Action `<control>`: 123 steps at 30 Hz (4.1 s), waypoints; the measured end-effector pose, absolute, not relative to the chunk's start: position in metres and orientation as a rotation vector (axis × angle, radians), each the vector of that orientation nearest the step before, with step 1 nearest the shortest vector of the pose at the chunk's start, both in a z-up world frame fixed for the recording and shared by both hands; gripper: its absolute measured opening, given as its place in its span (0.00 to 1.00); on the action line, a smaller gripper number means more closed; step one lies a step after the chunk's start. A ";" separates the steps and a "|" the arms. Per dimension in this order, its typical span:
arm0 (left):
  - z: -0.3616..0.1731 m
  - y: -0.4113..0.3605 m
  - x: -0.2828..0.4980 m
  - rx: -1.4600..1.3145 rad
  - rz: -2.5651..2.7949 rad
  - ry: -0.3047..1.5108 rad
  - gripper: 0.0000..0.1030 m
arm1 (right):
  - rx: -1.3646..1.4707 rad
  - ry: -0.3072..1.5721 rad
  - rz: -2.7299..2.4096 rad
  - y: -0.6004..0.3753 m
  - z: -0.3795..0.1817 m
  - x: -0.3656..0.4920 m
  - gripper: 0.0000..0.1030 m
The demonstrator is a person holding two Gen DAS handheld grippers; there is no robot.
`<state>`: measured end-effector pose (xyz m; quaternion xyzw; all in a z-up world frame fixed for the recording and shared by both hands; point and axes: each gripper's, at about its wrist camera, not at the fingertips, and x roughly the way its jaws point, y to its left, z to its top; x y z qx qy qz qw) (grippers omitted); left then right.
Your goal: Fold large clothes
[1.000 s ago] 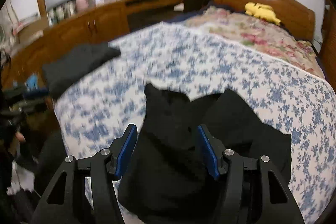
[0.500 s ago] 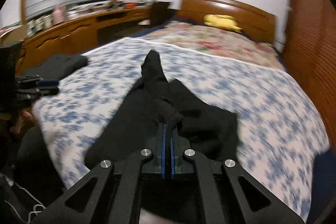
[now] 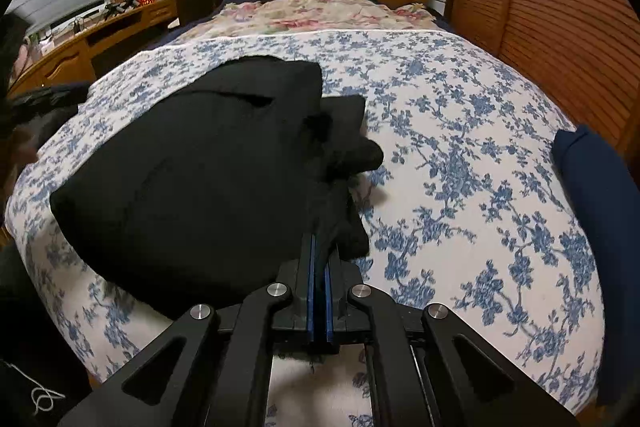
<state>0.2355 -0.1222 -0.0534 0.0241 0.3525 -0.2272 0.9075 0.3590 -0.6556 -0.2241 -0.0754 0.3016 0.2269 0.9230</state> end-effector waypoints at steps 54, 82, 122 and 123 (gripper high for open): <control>-0.084 -0.147 0.292 0.111 -0.472 0.785 0.55 | -0.200 0.639 0.720 -0.580 -0.241 0.342 0.51; -0.124 -0.143 0.368 0.136 -0.427 0.845 0.59 | 0.007 0.698 0.472 -0.650 -0.253 0.365 0.66; -0.088 -0.162 0.339 0.157 -0.426 0.870 0.25 | -0.024 0.578 0.421 -0.726 -0.238 0.410 0.10; -0.093 -0.161 0.339 0.154 -0.420 0.880 0.26 | -0.033 0.583 0.416 -0.725 -0.244 0.411 0.10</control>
